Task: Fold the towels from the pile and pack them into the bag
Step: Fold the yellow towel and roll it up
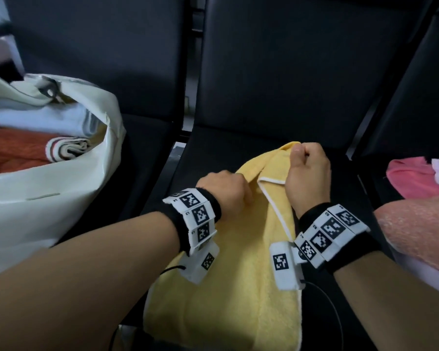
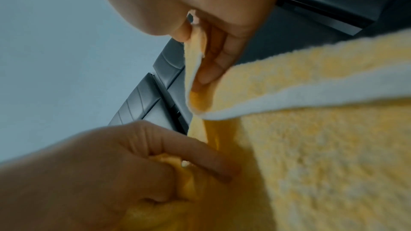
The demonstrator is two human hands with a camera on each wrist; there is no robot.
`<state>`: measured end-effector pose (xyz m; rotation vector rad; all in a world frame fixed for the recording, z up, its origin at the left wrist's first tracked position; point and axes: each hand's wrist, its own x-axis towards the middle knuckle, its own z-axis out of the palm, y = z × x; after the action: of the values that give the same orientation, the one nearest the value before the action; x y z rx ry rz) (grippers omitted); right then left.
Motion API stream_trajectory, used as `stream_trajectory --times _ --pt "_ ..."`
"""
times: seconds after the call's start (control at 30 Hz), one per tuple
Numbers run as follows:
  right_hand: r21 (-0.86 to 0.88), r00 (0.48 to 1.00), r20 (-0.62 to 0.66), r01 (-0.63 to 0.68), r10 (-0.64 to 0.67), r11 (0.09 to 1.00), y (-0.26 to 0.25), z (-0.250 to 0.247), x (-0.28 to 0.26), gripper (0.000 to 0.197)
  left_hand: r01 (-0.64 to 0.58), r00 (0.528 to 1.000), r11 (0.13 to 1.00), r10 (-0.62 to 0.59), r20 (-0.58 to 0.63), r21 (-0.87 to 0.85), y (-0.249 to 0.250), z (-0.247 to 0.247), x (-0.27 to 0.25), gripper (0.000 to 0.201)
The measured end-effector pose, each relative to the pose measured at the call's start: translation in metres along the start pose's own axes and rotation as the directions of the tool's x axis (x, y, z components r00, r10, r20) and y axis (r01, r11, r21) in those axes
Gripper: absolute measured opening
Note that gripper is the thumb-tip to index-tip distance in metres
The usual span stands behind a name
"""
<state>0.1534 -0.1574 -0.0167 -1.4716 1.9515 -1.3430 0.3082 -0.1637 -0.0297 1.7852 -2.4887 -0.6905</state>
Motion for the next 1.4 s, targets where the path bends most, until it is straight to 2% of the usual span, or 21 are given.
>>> stream_trajectory --times 0.07,0.13,0.27,0.37,0.47,0.63,0.73,0.83,0.97,1.1,1.23,1.33,1.4 --pt "-0.009 1.000 -0.004 0.031 -0.031 0.999 0.000 -0.001 -0.002 0.021 0.020 1.000 0.996 -0.019 -0.014 0.088 0.001 0.002 0.001 0.034" --pt "-0.038 0.999 -0.010 0.040 -0.041 0.998 0.001 -0.001 -0.003 0.021 0.010 0.995 0.994 0.000 -0.098 0.108 0.001 0.003 0.000 0.047" --pt "-0.098 0.999 -0.034 0.019 -0.023 0.995 0.008 -0.004 0.000 0.020 -0.004 0.961 1.000 0.009 -0.277 0.019 -0.003 0.000 -0.004 0.079" --pt "-0.124 0.999 -0.042 -0.001 -0.004 0.992 0.016 -0.008 0.006 0.019 0.015 0.926 0.997 -0.041 -0.374 -0.073 -0.008 -0.004 -0.004 0.085" --pt "-0.141 0.999 -0.032 -0.023 0.019 0.990 0.020 -0.010 0.011 0.014 0.009 0.899 0.987 -0.078 -0.431 -0.160 -0.009 -0.003 -0.001 0.076" --pt "-0.176 0.997 -0.044 -0.074 0.067 0.982 0.023 -0.016 0.013 0.016 -0.038 0.820 0.933 -0.175 -0.545 -0.357 -0.012 -0.005 0.006 0.039" --pt "-0.169 0.991 -0.070 -0.126 0.116 0.978 0.026 -0.019 0.017 0.016 0.020 0.807 0.918 -0.249 -0.535 -0.396 -0.020 -0.010 0.008 0.032" --pt "-0.161 0.983 -0.089 -0.175 0.162 0.971 0.030 -0.019 0.019 0.014 0.067 0.790 0.868 -0.348 -0.505 -0.493 -0.026 -0.015 0.007 0.028" --pt "-0.145 0.985 -0.078 -0.166 0.156 0.975 0.029 -0.018 0.018 0.016 0.122 0.817 0.827 -0.398 -0.417 -0.549 -0.026 -0.013 0.007 0.022" --pt "-0.079 0.996 -0.028 -0.082 0.080 0.994 0.021 -0.015 0.013 0.009 0.052 0.837 0.750 -0.393 -0.381 -0.660 -0.023 -0.006 0.011 0.028" --pt "0.023 0.999 0.044 0.008 -0.009 1.000 0.011 -0.009 0.003 0.008 -0.072 0.895 0.643 -0.296 -0.334 -0.762 -0.019 0.001 0.014 0.020" --pt "0.063 0.990 0.137 0.018 -0.027 0.998 0.006 -0.002 -0.003 0.008 -0.081 0.942 0.606 -0.212 -0.259 -0.791 -0.016 0.008 0.015 0.009" --pt "0.049 0.978 0.204 0.028 -0.038 0.998 0.005 0.003 -0.007 0.014 -0.077 0.960 0.591 -0.174 -0.220 -0.803 -0.014 0.011 0.015 0.014"
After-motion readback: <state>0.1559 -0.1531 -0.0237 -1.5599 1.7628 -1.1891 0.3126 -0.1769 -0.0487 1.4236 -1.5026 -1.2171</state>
